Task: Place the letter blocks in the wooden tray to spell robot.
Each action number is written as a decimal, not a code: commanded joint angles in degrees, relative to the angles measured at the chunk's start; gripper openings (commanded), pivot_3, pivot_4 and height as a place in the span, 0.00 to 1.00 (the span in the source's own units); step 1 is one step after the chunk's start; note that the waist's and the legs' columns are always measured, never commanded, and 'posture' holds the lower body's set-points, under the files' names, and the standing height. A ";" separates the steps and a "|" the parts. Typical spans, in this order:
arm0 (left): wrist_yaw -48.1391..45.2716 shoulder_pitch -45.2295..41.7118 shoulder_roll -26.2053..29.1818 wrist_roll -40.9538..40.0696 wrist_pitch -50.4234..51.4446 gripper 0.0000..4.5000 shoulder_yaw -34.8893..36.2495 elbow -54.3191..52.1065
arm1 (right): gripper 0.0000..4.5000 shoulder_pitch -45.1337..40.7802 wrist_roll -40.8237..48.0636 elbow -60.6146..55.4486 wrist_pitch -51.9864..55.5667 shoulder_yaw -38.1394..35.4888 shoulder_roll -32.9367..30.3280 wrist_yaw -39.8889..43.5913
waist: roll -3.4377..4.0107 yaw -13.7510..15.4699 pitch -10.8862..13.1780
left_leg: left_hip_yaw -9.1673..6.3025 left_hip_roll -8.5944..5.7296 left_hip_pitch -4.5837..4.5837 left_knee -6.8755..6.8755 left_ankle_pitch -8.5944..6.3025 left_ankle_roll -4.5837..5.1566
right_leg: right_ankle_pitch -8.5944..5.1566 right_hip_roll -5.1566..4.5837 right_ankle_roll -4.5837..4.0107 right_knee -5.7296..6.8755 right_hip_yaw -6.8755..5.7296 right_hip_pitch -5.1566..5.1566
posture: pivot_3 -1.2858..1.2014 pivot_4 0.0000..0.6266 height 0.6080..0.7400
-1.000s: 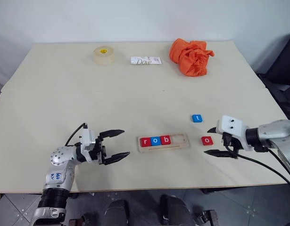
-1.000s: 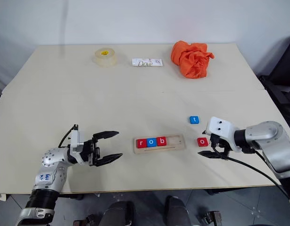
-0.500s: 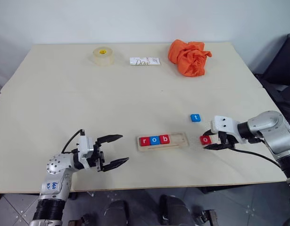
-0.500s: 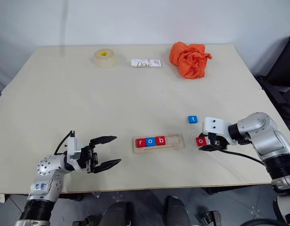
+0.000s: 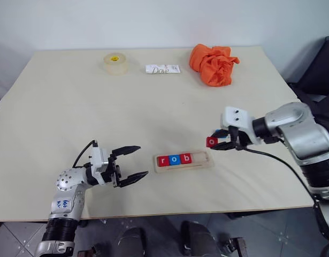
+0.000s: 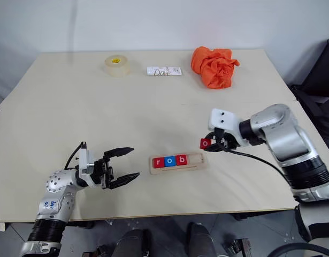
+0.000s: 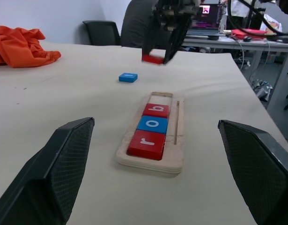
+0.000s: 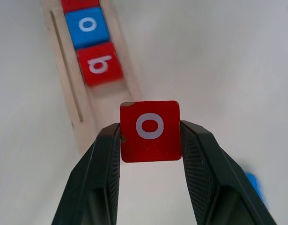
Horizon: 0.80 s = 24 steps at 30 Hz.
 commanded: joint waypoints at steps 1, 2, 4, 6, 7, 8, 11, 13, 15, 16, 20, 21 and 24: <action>-0.02 -0.05 -0.22 -0.52 -1.16 1.00 0.19 -0.33 | 0.32 -0.84 -1.28 -2.46 0.80 1.46 -0.18 -0.03 | 0.00 0.01 0.00 | 0.02 -0.02 -0.01 0.00 0.00 0.00 | 0.00 -0.02 0.00 0.00 0.00 -0.01 | 0.52 0.24 1.00; 0.07 0.18 -0.11 -0.56 -1.29 1.00 0.41 -0.43 | 0.32 -0.96 -1.90 -2.50 0.89 2.52 0.13 -0.07 | 0.00 -0.03 0.00 | 0.02 -0.02 -0.01 0.00 -0.01 0.01 | 0.00 -0.02 0.00 -0.01 0.00 -0.01 | 0.52 0.24 1.00; 0.13 0.50 0.07 -0.56 -1.47 1.00 0.61 -0.54 | 0.32 -1.46 -3.22 -1.79 1.00 3.98 1.19 -0.96 | 0.00 -0.09 0.00 | 0.03 -0.02 0.00 0.00 -0.01 0.01 | 0.00 -0.01 0.00 -0.02 0.01 0.00 | 0.52 0.24 1.00; 0.38 0.93 0.06 -0.53 -1.57 1.00 0.69 -0.90 | 0.32 -1.88 -4.39 -1.04 0.41 5.12 1.94 -1.25 | 0.00 -0.14 0.00 | 0.03 -0.02 0.00 0.00 -0.01 0.01 | 0.00 -0.01 0.00 0.01 0.01 -0.02 | 0.52 0.24 1.00; 0.53 1.19 0.02 -0.55 -1.59 1.00 0.71 -1.18 | 0.32 -2.12 -4.74 -0.80 0.28 5.59 2.35 -1.15 | 0.00 -0.20 0.00 | 0.03 -0.01 0.01 0.00 0.00 0.00 | 0.00 -0.01 0.00 0.02 0.01 -0.02 | 0.52 0.24 1.00; 0.70 1.47 -0.02 -0.55 -1.61 1.00 0.73 -1.46 | 0.32 -2.29 -4.90 -0.69 0.14 5.97 2.70 -0.94 | 0.00 -0.21 0.00 | 0.03 0.00 0.01 0.00 0.00 0.00 | 0.00 0.00 0.00 0.03 0.01 -0.02 | 0.52 0.24 1.00; 0.98 2.28 -0.03 -0.68 -1.63 1.00 0.76 -2.24 | 0.32 -2.72 -5.32 -0.31 -0.15 6.77 3.60 -0.59 | 0.00 -0.22 0.00 | 0.03 0.00 0.01 0.00 0.00 0.00 | 0.00 0.00 0.00 0.04 0.01 -0.03 | 0.52 0.24 1.00; 1.02 2.92 0.16 -0.89 -1.63 1.00 0.91 -2.78 | 0.32 -3.17 -5.64 0.15 -0.43 7.22 4.37 -0.49 | 0.00 -0.19 0.00 | 0.03 0.00 0.01 0.00 0.00 0.00 | 0.00 0.01 0.00 0.04 0.01 -0.02 | 0.52 0.24 1.00; 1.07 3.48 0.58 -0.96 -1.68 1.00 1.31 -2.98 | 0.32 -3.79 -5.79 0.52 -0.53 7.59 5.29 -0.46 | 0.00 -0.19 0.00 | 0.03 0.00 0.01 0.00 0.00 0.00 | 0.00 0.00 0.00 0.04 0.01 -0.02 | 0.52 0.24 1.00; 1.16 3.66 0.76 -0.93 -1.71 1.00 1.49 -3.03 | 0.32 -3.98 -5.85 0.57 -0.63 7.77 5.55 -0.26 | 0.00 -0.19 0.00 | 0.03 0.00 0.01 0.00 0.00 0.00 | 0.00 0.00 0.00 0.04 0.01 -0.02 | 0.52 0.24 1.00; 1.74 4.12 1.03 -0.86 -1.78 1.00 1.71 -3.54 | 0.32 -3.84 -6.25 0.41 -1.32 8.58 5.69 0.99 | 0.00 -0.19 0.00 | 0.03 0.00 0.01 0.01 0.00 0.00 | 0.00 0.00 0.00 0.05 0.01 -0.02 | 0.52 0.24 1.00; 1.87 4.22 1.03 -0.85 -1.77 1.00 1.74 -3.66 | 0.32 -3.75 -6.41 0.48 -1.56 8.78 5.73 1.16 | 0.00 -0.18 0.00 | 0.03 0.00 0.01 0.01 0.00 0.00 | 0.00 0.00 0.00 0.04 0.01 -0.02 | 0.52 0.24 1.00; 2.29 4.66 0.95 -0.81 -1.69 1.00 1.69 -4.28 | 0.32 -3.70 -7.03 1.10 -2.55 9.22 5.82 1.18 | 0.00 -0.19 0.00 | 0.03 0.00 0.01 0.01 0.00 0.00 | 0.00 0.00 0.00 0.05 0.01 -0.02 | 0.52 0.24 1.00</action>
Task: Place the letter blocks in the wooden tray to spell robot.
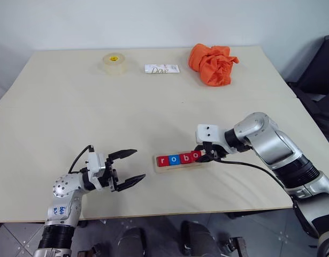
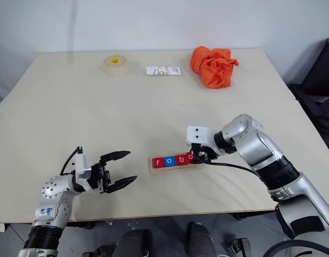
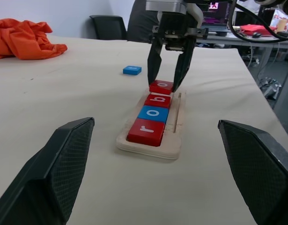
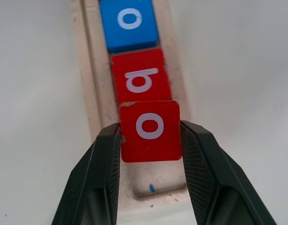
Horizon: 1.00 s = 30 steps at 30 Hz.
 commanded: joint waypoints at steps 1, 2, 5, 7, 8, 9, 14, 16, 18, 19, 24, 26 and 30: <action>0.58 0.80 0.36 -0.80 -0.66 1.00 0.67 -2.52 | 0.32 -1.14 -1.17 0.15 -1.76 0.09 -0.12 0.47 | 0.00 0.00 0.00 | 0.00 0.00 0.00 0.00 0.00 0.00 | 0.00 0.00 0.00 0.00 0.00 0.00 | 0.52 0.24 1.00; 0.72 0.91 0.35 -0.81 -0.63 1.00 0.65 -2.69 | 0.32 -1.25 -1.39 0.50 -2.12 0.21 -0.01 0.46 | 0.00 0.00 0.00 | 0.00 0.00 0.01 0.00 0.00 0.00 | 0.00 0.00 0.00 0.00 0.00 0.01 | 0.52 0.24 1.00; 1.11 1.29 0.31 -0.84 -0.57 1.00 0.61 -3.19 | 0.32 -1.30 -1.69 0.81 -2.65 0.34 0.15 0.72 | 0.00 0.00 0.00 | 0.00 0.00 0.01 0.00 0.00 0.00 | 0.00 0.00 0.00 0.01 0.00 0.00 | 0.52 0.24 1.00; 1.32 1.46 0.28 -0.84 -0.57 1.00 0.57 -3.43 | 0.32 -1.37 -1.98 1.24 -3.07 0.48 0.26 0.76 | 0.00 0.00 0.00 | 0.00 0.00 0.01 0.00 0.00 0.00 | 0.00 0.00 0.00 0.02 0.00 0.00 | 0.52 0.24 1.00; 1.43 1.56 0.25 -0.85 -0.56 1.00 0.55 -3.57 | 0.32 -1.38 -2.14 1.47 -3.26 0.51 0.34 0.76 | 0.00 0.00 0.00 | 0.00 0.00 0.01 0.00 0.00 0.00 | 0.00 0.01 0.00 0.01 0.00 0.00 | 0.52 0.24 1.00; 1.50 1.64 0.24 -0.86 -0.54 1.00 0.52 -3.68 | 0.32 -1.45 -2.52 2.03 -3.83 0.67 0.42 0.69 | 0.00 -0.01 0.00 | 0.00 0.00 0.01 0.00 0.00 0.00 | 0.00 0.00 0.00 0.02 0.00 0.00 | 0.52 0.24 1.00; 1.97 1.96 0.19 -0.83 -0.54 1.00 0.47 -4.10 | 0.32 -1.66 -2.66 2.62 -4.19 0.52 1.32 0.60 | 0.00 0.00 0.00 | 0.00 0.00 0.01 0.01 0.01 -0.01 | 0.00 0.00 0.00 0.03 0.00 0.01 | 0.52 0.24 1.00; 2.04 1.99 0.16 -0.80 -0.55 1.00 0.41 -4.16 | 0.32 -1.72 -2.63 2.43 -4.04 0.50 1.48 0.64 | 0.00 0.00 0.00 | 0.00 0.00 0.01 0.01 0.01 -0.01 | 0.00 0.00 0.00 0.03 0.00 0.01 | 0.52 0.24 1.00; 2.12 1.93 0.11 -0.79 -0.56 1.00 0.33 -4.13 | 0.32 -1.73 -2.51 2.14 -3.82 0.48 1.56 0.79 | 0.00 0.00 0.00 | 0.00 0.00 0.01 0.01 0.01 -0.01 | 0.00 0.00 0.00 0.02 0.00 0.01 | 0.52 0.24 1.00; 2.14 1.90 0.11 -0.79 -0.56 1.00 0.30 -4.08 | 0.32 -1.69 -2.42 1.92 -3.78 0.50 1.50 1.03 | 0.00 0.00 0.00 | 0.00 0.00 0.01 0.01 0.01 -0.01 | 0.00 0.00 0.00 0.03 0.00 0.00 | 0.52 0.24 1.00; 2.01 1.51 0.21 -0.77 -0.62 1.00 0.32 -3.53 | 0.69 -1.43 -1.64 0.24 -2.55 0.05 1.26 1.74 | 0.00 0.01 0.00 | 0.00 0.00 0.01 0.01 0.01 -0.01 | 0.00 0.00 0.00 0.03 0.00 0.00 | 0.52 0.24 1.00; 1.95 1.25 0.21 -0.73 -0.63 1.00 0.30 -3.23 | 0.85 -1.39 -1.54 -0.19 -2.08 -0.10 1.32 1.75 | 0.00 0.00 0.00 | 0.00 0.00 0.01 0.01 0.01 -0.01 | 0.00 0.00 0.00 0.03 0.00 0.00 | 0.52 0.24 1.00; 1.81 0.01 0.07 -0.49 -0.72 1.00 0.09 -2.08 | 0.99 -1.55 -0.93 -1.07 -0.46 -0.92 1.80 1.04 | 0.00 0.01 0.00 | 0.00 0.00 0.01 0.01 0.01 -0.01 | 0.00 0.00 0.00 0.03 0.00 0.00 | 0.52 0.24 1.00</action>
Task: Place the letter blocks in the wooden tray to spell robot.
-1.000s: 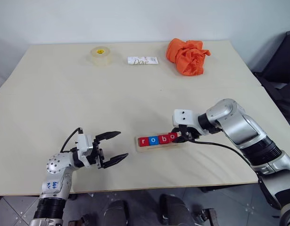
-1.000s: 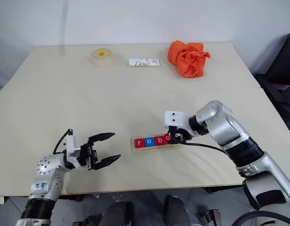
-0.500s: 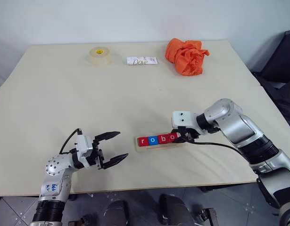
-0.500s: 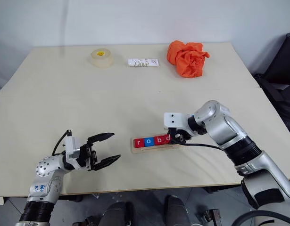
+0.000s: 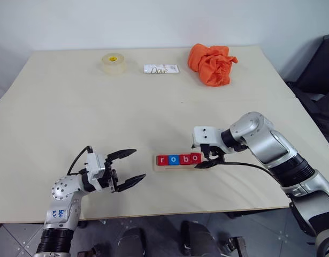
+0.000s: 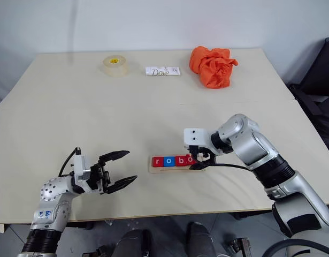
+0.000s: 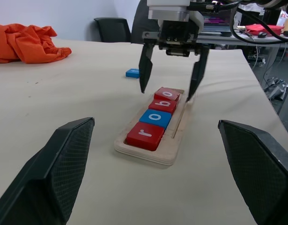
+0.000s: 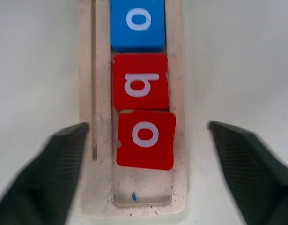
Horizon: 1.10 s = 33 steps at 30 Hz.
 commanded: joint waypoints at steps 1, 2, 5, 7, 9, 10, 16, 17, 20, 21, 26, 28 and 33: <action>-0.19 -1.20 0.03 -0.45 -0.75 1.00 0.12 0.48 | 0.99 -0.55 0.95 -2.32 1.22 -1.88 0.35 -0.30 | 0.00 0.01 0.00 | 0.00 0.00 0.00 0.00 0.00 0.00 | 0.00 0.00 0.00 0.00 0.00 0.00 | 0.52 0.24 1.00; -0.24 -1.52 0.01 -0.40 -0.78 1.00 0.05 0.76 | 0.99 -0.53 1.10 -2.51 1.27 -2.16 0.22 -0.44 | 0.00 0.01 0.00 | 0.00 0.00 0.00 0.00 0.00 0.00 | 0.00 0.00 0.00 0.00 0.00 0.00 | 0.52 0.24 1.00; -0.47 -2.29 0.00 -0.37 -0.90 1.00 -0.07 1.54 | 0.99 -0.14 2.15 -3.61 2.19 -3.72 -0.15 -0.99 | 0.00 0.01 0.00 | 0.00 0.00 0.00 0.00 0.00 0.00 | 0.00 0.00 0.00 0.00 0.00 0.00 | 0.52 0.24 1.00; -0.66 -2.71 0.03 -0.41 -0.92 1.00 -0.10 1.98 | 0.99 0.67 3.24 -4.54 2.17 -5.53 -0.51 -1.62 | 0.00 0.02 0.00 | 0.00 0.00 -0.01 0.00 0.00 0.00 | 0.00 0.00 0.00 0.00 0.00 -0.01 | 0.52 0.24 1.00; -1.00 -3.02 0.04 -0.40 -0.93 1.00 -0.22 2.38 | 0.91 2.10 5.13 -5.53 1.29 -8.10 -1.08 -1.94 | 0.00 0.04 0.00 | 0.00 0.00 0.00 0.00 0.00 0.00 | 0.00 0.00 0.00 -0.01 0.00 0.00 | 0.52 0.24 1.00; -1.15 -3.13 0.03 -0.41 -0.92 1.00 -0.28 2.53 | 0.85 2.60 5.80 -5.88 1.12 -9.04 -1.28 -2.00 | 0.00 0.04 0.00 | -0.01 0.00 0.00 0.00 0.00 0.00 | 0.00 0.00 0.00 -0.02 -0.01 0.01 | 0.52 0.24 1.00; -1.73 -4.09 -0.13 -0.36 -1.05 1.00 -0.64 3.63 | 0.39 2.15 4.79 -2.41 -0.39 -9.74 -1.62 -3.88 | 0.00 0.00 0.00 | 0.00 0.00 0.00 0.00 0.00 0.00 | 0.00 0.01 0.00 0.00 0.00 0.00 | 0.52 0.24 1.00; -1.81 -4.14 -0.16 -0.37 -1.08 1.00 -0.67 3.69 | 0.31 2.02 4.25 -1.29 -0.92 -9.47 -1.46 -4.36 | 0.00 0.01 0.00 | -0.01 0.00 0.00 0.00 0.00 0.00 | 0.00 0.01 0.00 0.01 -0.01 0.00 | 0.52 0.24 1.00; -1.90 -4.12 -0.19 -0.40 -1.06 1.00 -0.65 3.63 | 0.07 2.00 2.94 1.42 -2.95 -8.57 -0.94 -5.39 | 0.00 0.00 0.00 | 0.00 0.00 0.00 0.00 0.01 0.00 | 0.00 0.01 0.00 0.00 0.00 0.01 | 0.52 0.24 1.00; -1.90 -4.15 -0.19 -0.40 -1.04 1.00 -0.63 3.63 | 0.00 1.99 2.61 2.25 -3.58 -8.29 -0.71 -5.56 | 0.00 -0.01 0.00 | 0.01 0.00 0.00 0.00 0.01 0.00 | 0.00 0.01 0.00 0.00 0.00 0.00 | 0.52 0.24 1.00; -1.56 -3.38 -0.06 -0.42 -0.92 1.00 -0.42 2.76 | 0.00 2.51 2.04 3.80 -5.56 -7.25 0.19 -5.16 | 0.00 -0.02 0.00 | 0.02 0.00 0.00 -0.01 0.01 -0.01 | 0.00 0.01 0.00 0.00 0.00 0.00 | 0.52 0.24 1.00; -1.41 -2.95 0.10 -0.45 -0.91 1.00 -0.21 2.45 | 0.00 2.63 2.16 3.95 -6.01 -6.92 0.58 -4.92 | 0.00 -0.01 0.00 | 0.02 0.00 0.00 0.00 0.01 -0.01 | 0.00 0.01 0.00 0.01 0.01 -0.01 | 0.52 0.24 1.00; -1.06 -2.06 0.39 -0.56 -0.86 1.00 0.17 1.80 | 0.00 2.85 2.71 3.47 -6.35 -6.82 1.18 -3.91 | 0.00 0.01 0.00 | 0.02 0.00 0.00 0.00 0.01 -0.01 | 0.00 0.01 0.00 0.01 0.01 0.00 | 0.52 0.24 1.00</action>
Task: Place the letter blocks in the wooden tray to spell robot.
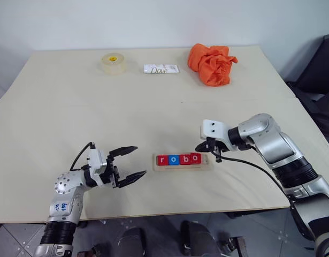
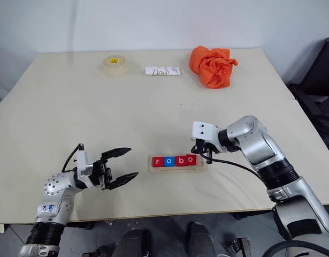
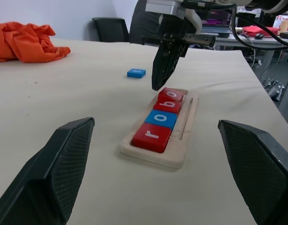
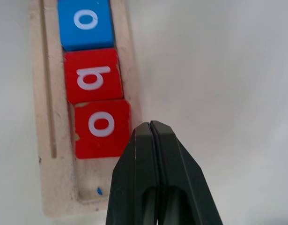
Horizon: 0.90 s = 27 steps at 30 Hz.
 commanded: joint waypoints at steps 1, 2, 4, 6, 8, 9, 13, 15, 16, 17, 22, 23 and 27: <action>0.29 0.45 0.47 -0.59 -0.72 1.00 0.77 -2.10 | 0.00 -0.19 0.62 -1.55 -0.93 -0.37 0.06 1.03 | 0.00 0.00 0.00 | 0.00 0.00 0.00 0.00 0.00 0.00 | 0.00 0.00 0.00 0.00 0.00 0.00 | 0.52 0.24 1.00; 0.34 0.47 0.48 -0.57 -0.73 1.00 0.77 -2.10 | 0.00 -0.10 0.69 -1.72 -1.04 -0.40 -0.04 1.37 | 0.00 0.00 0.00 | 0.00 0.00 0.00 0.00 0.00 0.00 | 0.00 0.00 0.00 0.01 0.00 0.00 | 0.52 0.24 1.00; 0.42 0.45 0.44 -0.54 -0.76 1.00 0.74 -2.06 | 0.00 0.10 0.86 -2.05 -1.02 -0.50 -0.19 1.90 | 0.00 0.00 0.00 | 0.00 0.00 0.00 0.00 0.00 0.00 | 0.00 0.00 0.00 0.00 0.00 0.00 | 0.52 0.24 1.00; 0.47 0.33 0.35 -0.48 -0.80 1.00 0.64 -1.94 | 0.00 0.27 0.76 -2.20 -0.88 -0.53 -0.24 2.05 | 0.00 0.01 0.00 | 0.00 0.00 0.00 0.00 0.00 0.00 | 0.00 0.00 0.00 0.00 0.00 0.00 | 0.52 0.24 1.00; 0.47 0.00 0.23 -0.36 -0.89 1.00 0.48 -1.62 | 0.00 0.58 0.36 -2.15 -1.13 -0.48 -0.45 2.05 | 0.00 0.01 0.00 | 0.00 0.00 0.00 0.00 0.00 0.00 | 0.00 0.00 0.00 0.01 0.00 0.00 | 0.52 0.24 1.00; 0.45 -0.19 0.18 -0.32 -0.92 1.00 0.43 -1.45 | 0.00 0.76 0.28 -2.22 -1.18 -0.49 -0.59 2.12 | 0.00 0.01 0.00 | 0.00 0.00 0.00 0.00 0.00 0.00 | 0.00 0.00 0.00 0.01 0.00 0.00 | 0.52 0.24 1.00; 0.26 -0.98 0.06 -0.20 -1.04 1.00 0.24 -0.73 | 0.00 1.31 0.42 -3.05 -1.00 -1.27 -0.80 1.48 | 0.00 0.01 0.00 | -0.01 0.00 0.00 0.00 0.00 0.00 | 0.00 0.00 0.00 0.01 0.00 0.00 | 0.52 0.24 1.00; 0.18 -1.24 0.03 -0.16 -1.11 1.00 0.21 -0.45 | 0.00 1.05 0.23 -3.17 -0.76 -2.12 -0.99 0.42 | 0.00 0.01 0.00 | -0.01 0.00 0.00 0.01 0.00 0.00 | 0.00 0.00 0.00 0.01 0.00 0.01 | 0.52 0.24 1.00; 0.13 -1.30 0.02 -0.17 -1.14 1.00 0.22 -0.37 | 0.00 0.92 0.19 -3.21 -0.57 -2.41 -1.12 0.04 | 0.00 0.01 0.00 | 0.00 0.00 0.00 0.01 0.00 0.00 | 0.00 0.00 0.00 0.01 0.00 0.00 | 0.52 0.24 1.00; 0.10 -1.34 0.01 -0.16 -1.16 1.00 0.21 -0.31 | 0.00 0.80 0.14 -3.25 -0.30 -2.66 -1.36 -0.28 | 0.00 0.01 0.00 | 0.00 0.00 0.00 0.01 0.00 0.00 | 0.00 0.00 0.00 0.01 0.00 0.00 | 0.52 0.24 1.00; -0.16 -1.36 -0.03 -0.21 -1.05 1.00 0.09 -0.22 | 0.00 2.54 0.31 -5.98 1.43 -3.11 -5.03 0.21 | 0.00 0.03 0.00 | 0.00 0.00 0.00 0.00 0.00 0.00 | 0.00 0.00 0.00 -0.01 0.00 0.01 | 0.52 0.24 1.00; -0.19 -1.38 -0.05 -0.20 -1.05 1.00 0.07 -0.17 | 0.00 3.20 0.39 -6.69 1.70 -3.01 -5.63 0.41 | 0.00 0.09 0.00 | 0.00 0.00 0.00 0.01 0.00 0.00 | 0.00 0.00 0.00 -0.02 0.00 0.00 | 0.52 0.24 1.00; -0.25 -1.37 -0.13 -0.17 -1.07 1.00 -0.03 -0.19 | 0.00 5.26 0.36 -8.19 2.16 -2.85 -6.55 0.46 | 0.00 0.07 0.00 | -0.01 0.00 0.00 0.01 0.00 0.00 | 0.00 0.00 0.00 -0.02 0.00 0.01 | 0.52 0.24 1.00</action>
